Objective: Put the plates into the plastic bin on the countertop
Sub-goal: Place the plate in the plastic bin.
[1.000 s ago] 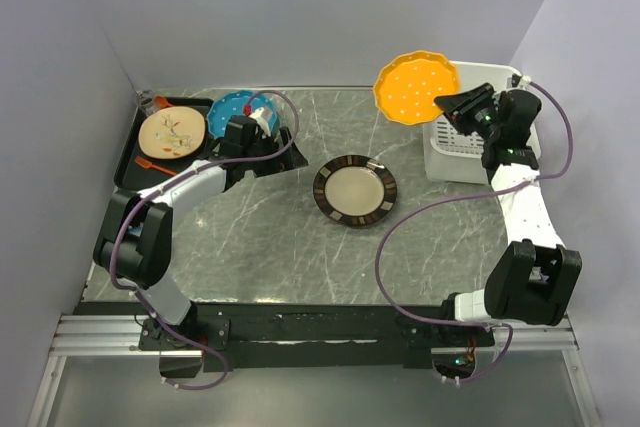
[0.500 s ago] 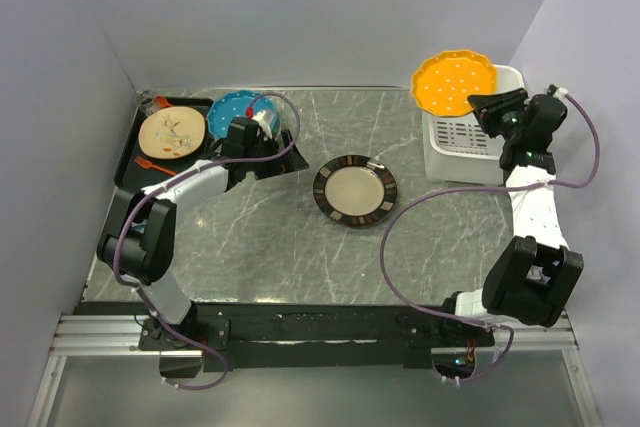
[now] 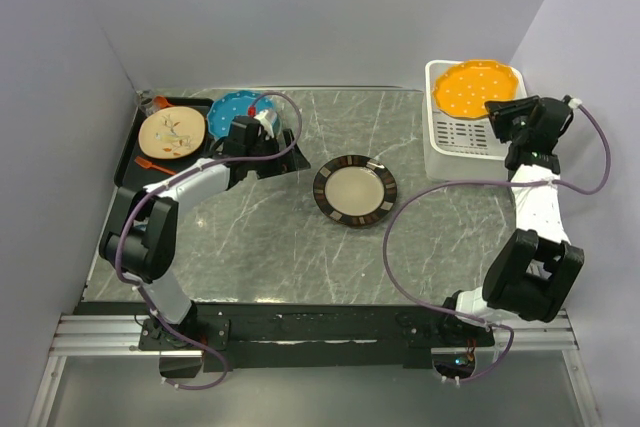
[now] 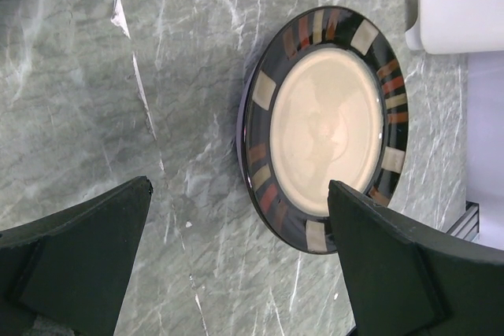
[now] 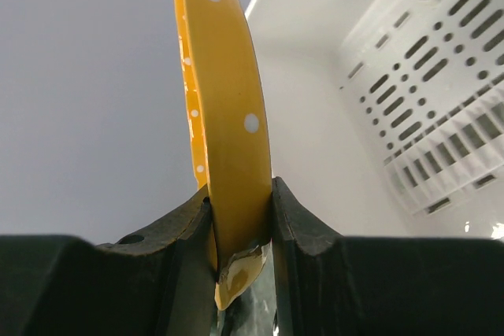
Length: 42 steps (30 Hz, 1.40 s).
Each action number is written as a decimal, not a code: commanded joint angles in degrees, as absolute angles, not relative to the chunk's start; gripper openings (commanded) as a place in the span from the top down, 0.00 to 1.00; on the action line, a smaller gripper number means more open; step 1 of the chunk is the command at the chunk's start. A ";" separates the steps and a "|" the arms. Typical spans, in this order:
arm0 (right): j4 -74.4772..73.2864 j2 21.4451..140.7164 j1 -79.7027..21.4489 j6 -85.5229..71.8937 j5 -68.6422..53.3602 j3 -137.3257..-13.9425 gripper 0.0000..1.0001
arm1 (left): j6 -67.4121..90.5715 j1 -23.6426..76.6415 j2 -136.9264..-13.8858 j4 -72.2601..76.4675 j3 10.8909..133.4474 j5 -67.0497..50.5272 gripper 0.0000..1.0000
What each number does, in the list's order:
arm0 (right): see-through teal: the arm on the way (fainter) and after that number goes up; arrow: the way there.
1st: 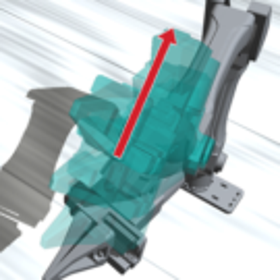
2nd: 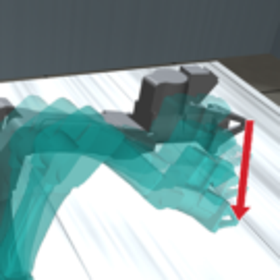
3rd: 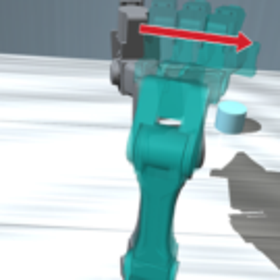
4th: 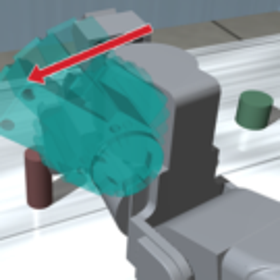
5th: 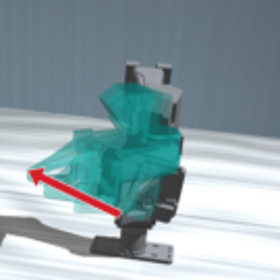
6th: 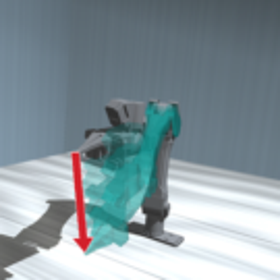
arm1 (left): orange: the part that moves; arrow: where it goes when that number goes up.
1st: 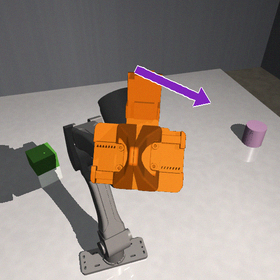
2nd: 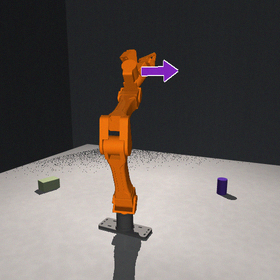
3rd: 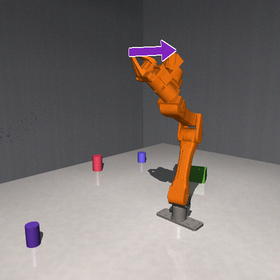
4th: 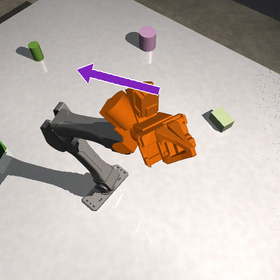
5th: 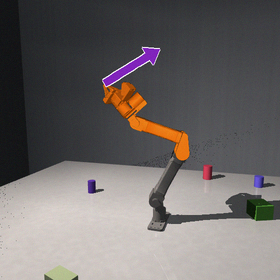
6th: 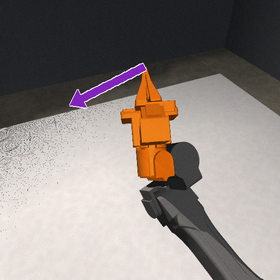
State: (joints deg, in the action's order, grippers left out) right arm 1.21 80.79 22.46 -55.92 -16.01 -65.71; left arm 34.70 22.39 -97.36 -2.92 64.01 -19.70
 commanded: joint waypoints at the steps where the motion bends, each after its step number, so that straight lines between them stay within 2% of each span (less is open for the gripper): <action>1: 10.81 81.29 23.38 -57.92 -14.50 -68.82 1.00 | 33.84 22.76 -97.56 -2.72 66.27 -20.92 0.01; 12: 10.72 90.17 23.73 -57.75 -16.09 -72.33 1.00 | 33.49 23.29 -98.09 -3.78 66.71 -20.83 0.01; 42: 4.48 99.75 23.73 -51.68 -13.71 -77.61 1.00 | 33.31 24.43 -99.14 -4.39 66.97 -20.57 0.01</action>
State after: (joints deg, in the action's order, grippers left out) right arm -2.87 99.70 23.51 -51.40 -12.49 -72.12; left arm 34.52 23.92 -98.70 -4.73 64.58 -19.70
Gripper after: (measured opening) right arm 0.340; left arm 0.994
